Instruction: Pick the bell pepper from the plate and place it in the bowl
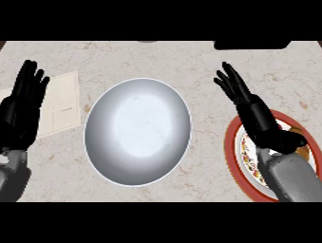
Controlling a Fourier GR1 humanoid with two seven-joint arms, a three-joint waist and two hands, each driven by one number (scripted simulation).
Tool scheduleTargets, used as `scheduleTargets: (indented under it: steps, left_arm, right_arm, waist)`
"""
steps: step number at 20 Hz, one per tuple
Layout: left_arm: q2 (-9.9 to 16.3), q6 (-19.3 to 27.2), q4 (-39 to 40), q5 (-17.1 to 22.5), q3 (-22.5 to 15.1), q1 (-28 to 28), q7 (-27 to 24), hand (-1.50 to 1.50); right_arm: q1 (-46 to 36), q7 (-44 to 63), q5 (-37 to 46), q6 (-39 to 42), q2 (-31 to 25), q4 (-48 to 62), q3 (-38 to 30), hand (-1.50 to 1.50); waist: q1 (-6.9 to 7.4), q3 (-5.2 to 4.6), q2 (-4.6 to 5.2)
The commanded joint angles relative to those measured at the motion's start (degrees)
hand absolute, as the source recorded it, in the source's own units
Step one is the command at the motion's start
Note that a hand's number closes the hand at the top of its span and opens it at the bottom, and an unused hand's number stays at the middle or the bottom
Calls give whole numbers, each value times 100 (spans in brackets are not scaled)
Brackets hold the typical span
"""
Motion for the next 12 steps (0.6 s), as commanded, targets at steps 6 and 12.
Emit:
scheduleTargets:
  steps: [6,12]
  left_arm:
    - [443,-419,511,-245,585,-114,-787,0]
    - [329,-544,375,-155,558,258,-844,0]
  right_arm:
    - [-733,837,-1869,994,426,-1160,-552,-150]
    - [818,118,1226,-1830,40,-1607,-478,-150]
  waist:
    - [38,-46,-83]
    - [-80,-46,-123]
